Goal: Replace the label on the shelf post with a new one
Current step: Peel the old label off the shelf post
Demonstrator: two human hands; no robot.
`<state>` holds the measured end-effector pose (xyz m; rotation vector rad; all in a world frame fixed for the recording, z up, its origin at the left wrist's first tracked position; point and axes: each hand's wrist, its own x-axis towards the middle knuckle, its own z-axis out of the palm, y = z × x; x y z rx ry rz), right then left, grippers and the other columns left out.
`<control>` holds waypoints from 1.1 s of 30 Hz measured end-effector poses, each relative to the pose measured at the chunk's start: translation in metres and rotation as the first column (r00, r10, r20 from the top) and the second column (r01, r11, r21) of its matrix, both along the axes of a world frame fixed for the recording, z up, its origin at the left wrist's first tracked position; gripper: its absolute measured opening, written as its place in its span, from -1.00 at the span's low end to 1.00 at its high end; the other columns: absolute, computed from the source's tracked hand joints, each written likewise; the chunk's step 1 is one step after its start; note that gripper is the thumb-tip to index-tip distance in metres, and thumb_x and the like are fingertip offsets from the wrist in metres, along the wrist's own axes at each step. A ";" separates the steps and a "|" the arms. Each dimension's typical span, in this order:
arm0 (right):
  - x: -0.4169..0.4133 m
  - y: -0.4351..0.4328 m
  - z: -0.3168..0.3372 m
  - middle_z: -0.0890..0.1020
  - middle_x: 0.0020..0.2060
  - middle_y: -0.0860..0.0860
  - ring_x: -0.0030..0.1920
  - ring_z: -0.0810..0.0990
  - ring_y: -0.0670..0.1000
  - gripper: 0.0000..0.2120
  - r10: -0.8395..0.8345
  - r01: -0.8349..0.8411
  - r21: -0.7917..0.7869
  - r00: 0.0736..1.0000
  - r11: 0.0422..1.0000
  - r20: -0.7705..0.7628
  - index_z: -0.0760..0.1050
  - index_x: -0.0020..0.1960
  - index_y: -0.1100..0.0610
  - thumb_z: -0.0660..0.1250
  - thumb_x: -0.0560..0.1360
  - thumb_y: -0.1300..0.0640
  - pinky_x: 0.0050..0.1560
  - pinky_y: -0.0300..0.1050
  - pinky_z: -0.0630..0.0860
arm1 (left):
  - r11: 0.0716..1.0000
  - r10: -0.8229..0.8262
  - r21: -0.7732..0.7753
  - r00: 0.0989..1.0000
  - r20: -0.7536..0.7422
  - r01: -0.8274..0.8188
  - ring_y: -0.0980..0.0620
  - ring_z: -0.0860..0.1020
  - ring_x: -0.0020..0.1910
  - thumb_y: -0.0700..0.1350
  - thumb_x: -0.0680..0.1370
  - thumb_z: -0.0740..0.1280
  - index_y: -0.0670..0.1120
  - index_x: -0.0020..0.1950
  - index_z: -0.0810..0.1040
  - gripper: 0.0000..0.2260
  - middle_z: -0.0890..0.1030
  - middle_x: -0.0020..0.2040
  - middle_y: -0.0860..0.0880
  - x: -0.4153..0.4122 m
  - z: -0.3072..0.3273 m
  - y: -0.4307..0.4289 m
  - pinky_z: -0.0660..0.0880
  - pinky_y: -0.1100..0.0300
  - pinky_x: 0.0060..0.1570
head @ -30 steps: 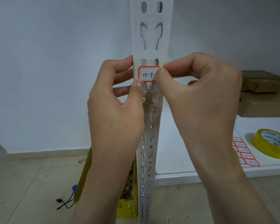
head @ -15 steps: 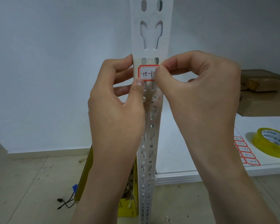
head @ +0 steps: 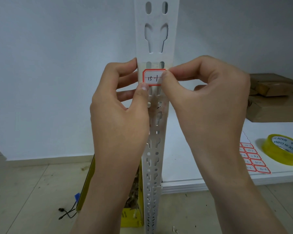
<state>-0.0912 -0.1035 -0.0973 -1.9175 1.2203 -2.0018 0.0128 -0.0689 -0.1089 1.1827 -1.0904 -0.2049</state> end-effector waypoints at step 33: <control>-0.001 -0.002 -0.004 0.64 -0.25 -0.27 -0.41 0.55 -0.27 -0.96 -0.010 0.009 -0.010 1.000 1.000 -0.027 0.66 -0.11 -0.07 0.48 0.49 -0.01 -0.29 -0.47 0.44 | 1.000 0.003 0.017 1.000 0.022 -0.003 0.24 0.65 0.04 -0.08 0.61 0.40 0.21 0.20 0.50 -0.76 0.66 0.10 0.26 0.000 0.001 0.001 0.69 0.15 -0.03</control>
